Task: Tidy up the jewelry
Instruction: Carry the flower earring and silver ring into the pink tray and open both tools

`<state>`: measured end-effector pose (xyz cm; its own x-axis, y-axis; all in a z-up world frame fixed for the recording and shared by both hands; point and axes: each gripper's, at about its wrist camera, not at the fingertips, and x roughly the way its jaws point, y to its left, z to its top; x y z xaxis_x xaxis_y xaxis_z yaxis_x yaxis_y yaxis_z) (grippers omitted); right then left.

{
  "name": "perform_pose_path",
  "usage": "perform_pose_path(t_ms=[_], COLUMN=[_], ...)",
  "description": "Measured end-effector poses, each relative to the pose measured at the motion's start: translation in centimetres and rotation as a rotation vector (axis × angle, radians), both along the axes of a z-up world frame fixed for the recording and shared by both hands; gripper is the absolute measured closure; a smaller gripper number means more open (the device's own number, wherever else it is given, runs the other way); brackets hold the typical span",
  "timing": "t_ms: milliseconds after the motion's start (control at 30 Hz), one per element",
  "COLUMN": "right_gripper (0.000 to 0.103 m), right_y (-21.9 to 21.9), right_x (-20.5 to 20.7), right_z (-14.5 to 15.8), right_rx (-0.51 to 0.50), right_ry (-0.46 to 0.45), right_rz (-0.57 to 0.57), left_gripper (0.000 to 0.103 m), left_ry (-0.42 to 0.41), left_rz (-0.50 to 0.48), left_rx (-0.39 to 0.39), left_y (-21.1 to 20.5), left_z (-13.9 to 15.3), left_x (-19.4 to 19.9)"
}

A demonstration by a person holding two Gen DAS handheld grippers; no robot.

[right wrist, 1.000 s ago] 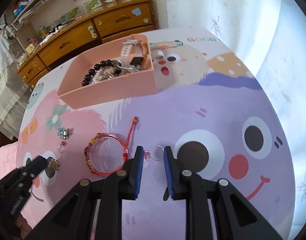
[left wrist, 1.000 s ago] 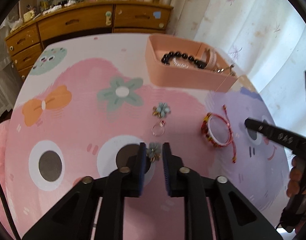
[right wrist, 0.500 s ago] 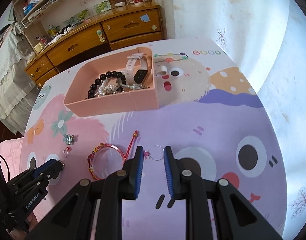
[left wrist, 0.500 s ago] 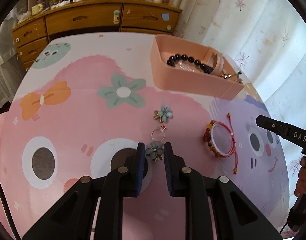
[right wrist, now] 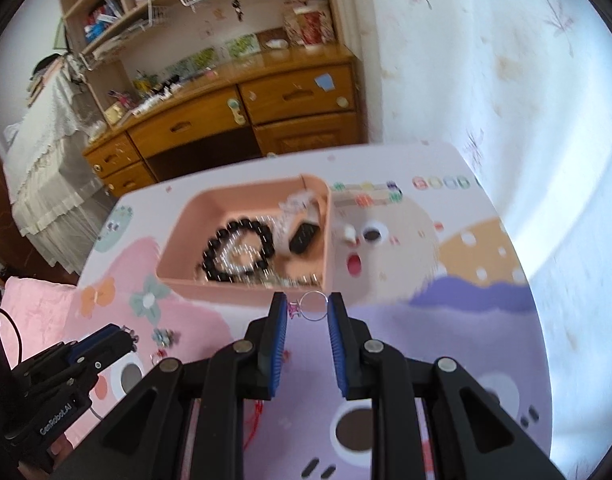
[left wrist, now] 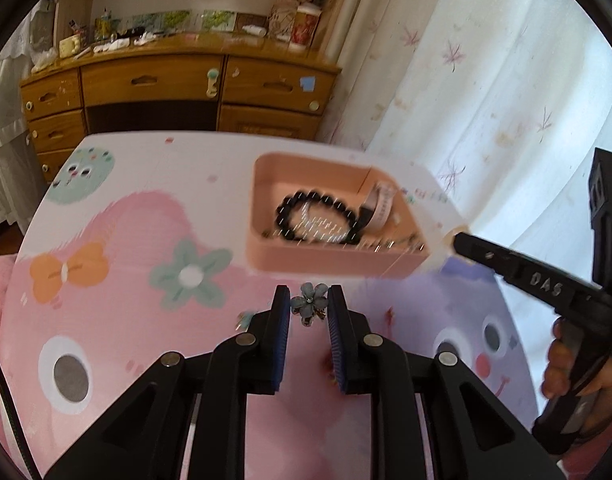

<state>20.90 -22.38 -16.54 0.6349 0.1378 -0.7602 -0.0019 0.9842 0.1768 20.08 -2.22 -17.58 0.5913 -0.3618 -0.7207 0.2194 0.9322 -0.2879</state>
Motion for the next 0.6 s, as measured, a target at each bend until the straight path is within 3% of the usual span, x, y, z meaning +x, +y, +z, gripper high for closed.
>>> perform_pose_path(t_ms=[333,500,567,600], right_gripper=[0.083,0.082,0.082,0.076], right_y=[1.0,1.3,1.1,1.0], right_x=[2.1,2.7,3.0,3.4], right_z=[0.3,-1.0,-1.5,-1.9], right_rx=[0.015,0.038,0.054,0.067], right_ry=[-0.136,-0.147,-0.138,-0.115], right_rz=[0.157,0.176,0.165,0.162], left_gripper=[0.086,0.086,0.077,0.063], left_ry=[-0.11,-0.15,-0.133,-0.108], left_rz=[0.067,0.107,0.105,0.119], left_rx=[-0.036,-0.04,-0.033,-0.001], left_y=[-2.1,-2.4,-2.7,-2.8], left_z=[2.5,2.7,2.4,2.2], left_x=[3.4,5.3,6.1,6.6])
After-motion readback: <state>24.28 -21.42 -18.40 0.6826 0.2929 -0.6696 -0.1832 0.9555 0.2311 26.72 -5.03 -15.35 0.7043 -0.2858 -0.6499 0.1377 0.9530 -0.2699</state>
